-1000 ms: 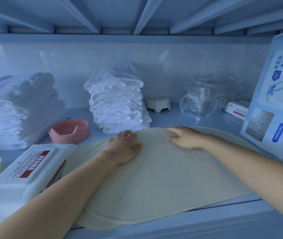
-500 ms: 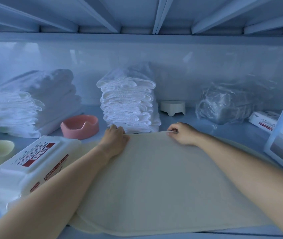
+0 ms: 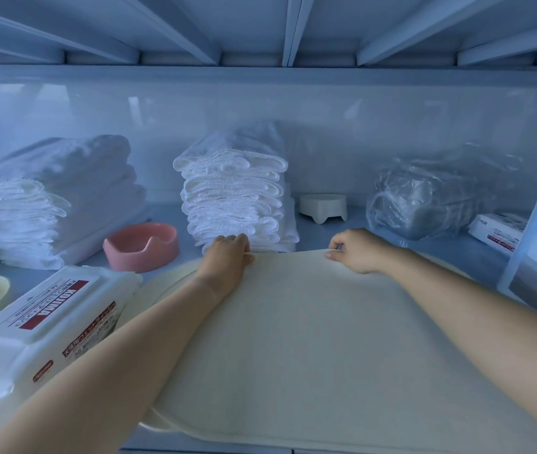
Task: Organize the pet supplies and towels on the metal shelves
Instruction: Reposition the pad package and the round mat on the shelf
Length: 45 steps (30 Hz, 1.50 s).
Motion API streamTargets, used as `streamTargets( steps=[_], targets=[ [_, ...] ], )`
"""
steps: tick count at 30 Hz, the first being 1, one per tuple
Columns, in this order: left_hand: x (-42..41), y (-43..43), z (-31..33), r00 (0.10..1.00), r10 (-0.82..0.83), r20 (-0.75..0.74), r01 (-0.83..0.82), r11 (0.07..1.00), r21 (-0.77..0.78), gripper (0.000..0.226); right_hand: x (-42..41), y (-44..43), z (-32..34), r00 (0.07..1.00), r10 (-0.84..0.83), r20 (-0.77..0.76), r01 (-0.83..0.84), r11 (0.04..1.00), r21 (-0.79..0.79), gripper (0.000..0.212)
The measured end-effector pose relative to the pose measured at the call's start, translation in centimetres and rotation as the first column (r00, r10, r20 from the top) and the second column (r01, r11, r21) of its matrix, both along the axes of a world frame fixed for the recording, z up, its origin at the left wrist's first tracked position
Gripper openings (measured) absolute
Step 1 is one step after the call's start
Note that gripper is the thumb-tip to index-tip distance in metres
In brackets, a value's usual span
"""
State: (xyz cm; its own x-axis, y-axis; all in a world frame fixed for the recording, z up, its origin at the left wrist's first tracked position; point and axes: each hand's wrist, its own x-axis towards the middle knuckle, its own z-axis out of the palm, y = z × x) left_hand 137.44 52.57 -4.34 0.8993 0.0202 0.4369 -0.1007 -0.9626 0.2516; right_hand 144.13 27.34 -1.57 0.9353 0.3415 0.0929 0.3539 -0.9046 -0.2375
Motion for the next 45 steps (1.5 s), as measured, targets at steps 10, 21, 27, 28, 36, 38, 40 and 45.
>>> streamTargets(
  steps=[10, 21, 27, 28, 36, 38, 40, 45],
  targets=[
    [-1.0, 1.9, 1.4, 0.999, 0.016, -0.050, -0.016, 1.000, 0.012, 0.012, -0.5, -2.6, -2.6, 0.983, 0.052, 0.178, -0.090, 0.973, 0.214, 0.022],
    [-1.3, 3.4, -0.2, 0.988, 0.080, -0.131, -0.075, 0.996, 0.046, 0.012, 0.0, -0.6, -3.2, 0.994, 0.077, 0.073, -0.097, 0.943, 0.319, 0.017],
    [-1.4, 3.2, -0.4, 0.989, 0.090, -0.120, -0.086, 0.996, 0.038, 0.007, 0.0, 0.2, -2.3, 0.998, 0.014, -0.060, 0.011, 0.917, 0.398, 0.015],
    [-1.4, 3.2, -0.4, 0.989, 0.087, -0.122, -0.083, 0.996, 0.043, 0.007, 0.0, 0.1, -2.1, 0.997, 0.005, -0.078, 0.028, 0.911, 0.411, 0.016],
    [-1.5, 3.0, 0.0, 0.987, 0.112, -0.115, -0.098, 0.988, 0.116, 0.008, -0.2, -0.8, -0.6, 0.996, -0.022, -0.086, 0.054, 0.917, 0.395, 0.007],
    [-1.5, 3.0, 0.1, 0.986, 0.117, -0.118, -0.100, 0.986, 0.136, 0.008, -0.3, -1.0, -0.3, 0.998, -0.016, -0.064, 0.039, 0.923, 0.383, 0.008],
    [-1.3, 3.0, 0.2, 0.985, 0.122, -0.119, -0.102, 0.982, 0.158, 0.009, -0.4, -1.1, 0.0, 0.999, -0.007, -0.037, 0.020, 0.930, 0.367, 0.011],
    [-0.8, 2.8, -0.1, 0.985, 0.124, -0.123, -0.100, 0.977, 0.190, 0.010, -0.6, -1.4, -0.8, 0.999, 0.015, 0.028, -0.025, 0.925, 0.380, 0.015]
  ],
)
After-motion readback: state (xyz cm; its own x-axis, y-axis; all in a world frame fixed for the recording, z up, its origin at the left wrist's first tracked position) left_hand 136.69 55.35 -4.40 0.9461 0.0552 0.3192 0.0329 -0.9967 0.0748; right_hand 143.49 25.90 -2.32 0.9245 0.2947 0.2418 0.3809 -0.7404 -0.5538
